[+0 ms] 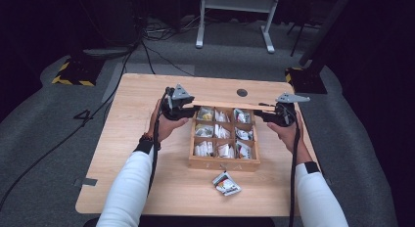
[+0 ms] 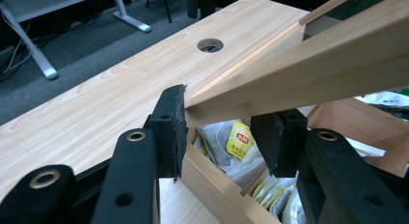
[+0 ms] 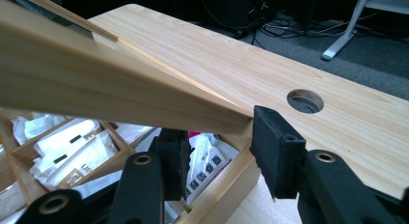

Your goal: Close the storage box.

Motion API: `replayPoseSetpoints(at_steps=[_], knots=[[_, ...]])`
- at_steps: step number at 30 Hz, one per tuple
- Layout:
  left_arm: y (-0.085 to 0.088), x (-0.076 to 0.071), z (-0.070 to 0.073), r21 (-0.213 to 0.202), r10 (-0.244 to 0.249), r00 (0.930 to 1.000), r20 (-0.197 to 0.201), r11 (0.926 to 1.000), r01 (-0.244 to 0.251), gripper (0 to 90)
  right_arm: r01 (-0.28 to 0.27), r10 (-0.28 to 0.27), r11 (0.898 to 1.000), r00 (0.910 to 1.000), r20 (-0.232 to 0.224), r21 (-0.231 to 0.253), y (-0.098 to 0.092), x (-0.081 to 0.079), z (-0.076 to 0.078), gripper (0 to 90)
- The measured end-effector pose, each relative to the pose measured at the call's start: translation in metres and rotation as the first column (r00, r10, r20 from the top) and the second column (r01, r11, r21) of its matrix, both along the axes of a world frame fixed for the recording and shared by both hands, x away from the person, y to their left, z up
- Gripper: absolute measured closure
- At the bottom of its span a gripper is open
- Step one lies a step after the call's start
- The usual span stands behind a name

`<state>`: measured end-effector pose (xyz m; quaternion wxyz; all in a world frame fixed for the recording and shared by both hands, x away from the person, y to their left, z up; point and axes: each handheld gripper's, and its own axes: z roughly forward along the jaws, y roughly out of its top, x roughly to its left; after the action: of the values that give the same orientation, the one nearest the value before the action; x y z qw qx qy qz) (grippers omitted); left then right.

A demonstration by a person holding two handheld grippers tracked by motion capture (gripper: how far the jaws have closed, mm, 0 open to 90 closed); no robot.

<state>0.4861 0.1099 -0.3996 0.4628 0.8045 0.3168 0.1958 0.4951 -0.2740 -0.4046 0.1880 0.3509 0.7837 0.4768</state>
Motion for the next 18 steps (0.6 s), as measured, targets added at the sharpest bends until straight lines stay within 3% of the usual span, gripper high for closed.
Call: replayPoseSetpoints(at_steps=[7,18], knots=[[0.003,-0.007,-0.002,-0.02,-0.01,1.0,0.0,0.9998,0.01,57.2,-0.009,0.009,1.0,1.0,0.004,-0.012,0.0,-0.006,0.0,58.4],[0.004,-0.017,-0.003,-0.005,-0.023,0.9997,0.012,0.9997,0.023,57.1,-0.023,0.023,1.0,0.9996,0.018,-0.019,-0.001,-0.017,0.0,57.9]])
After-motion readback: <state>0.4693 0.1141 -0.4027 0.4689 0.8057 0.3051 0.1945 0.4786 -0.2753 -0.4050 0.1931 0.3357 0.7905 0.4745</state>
